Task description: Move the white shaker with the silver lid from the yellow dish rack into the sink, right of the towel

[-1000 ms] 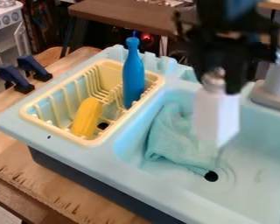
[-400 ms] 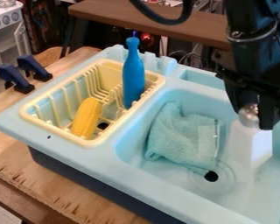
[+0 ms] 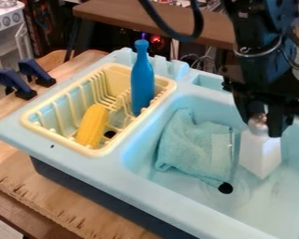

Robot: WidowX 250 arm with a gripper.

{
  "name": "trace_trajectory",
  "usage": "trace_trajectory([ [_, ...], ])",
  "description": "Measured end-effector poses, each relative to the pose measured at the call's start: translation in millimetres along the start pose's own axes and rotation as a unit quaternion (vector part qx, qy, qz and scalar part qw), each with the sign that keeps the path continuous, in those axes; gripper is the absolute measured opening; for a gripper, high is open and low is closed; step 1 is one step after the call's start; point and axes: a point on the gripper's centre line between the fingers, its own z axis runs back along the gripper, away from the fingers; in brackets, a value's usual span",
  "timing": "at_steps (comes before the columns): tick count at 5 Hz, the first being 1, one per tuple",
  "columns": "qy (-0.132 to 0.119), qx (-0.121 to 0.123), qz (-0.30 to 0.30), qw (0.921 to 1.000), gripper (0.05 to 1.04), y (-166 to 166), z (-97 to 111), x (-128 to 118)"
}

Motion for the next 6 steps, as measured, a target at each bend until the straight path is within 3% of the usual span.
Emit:
trace_trajectory([
  [1, 0.005, -0.003, 0.022, 0.9997, 0.521, 3, -9, 2],
  [2, 0.008, -0.007, 0.020, 0.9997, 0.602, -2, -13, 6],
  [3, 0.027, -0.009, 0.026, 0.9992, 0.910, -7, -17, 4],
  [4, 0.023, -0.010, 0.030, 0.9992, 1.014, -9, -17, 5],
  [5, -0.007, -0.014, 0.030, 0.9994, 1.010, -12, -2, 13],
  [6, -0.071, -0.021, 0.022, 0.9970, 1.006, -19, 47, 18],
])
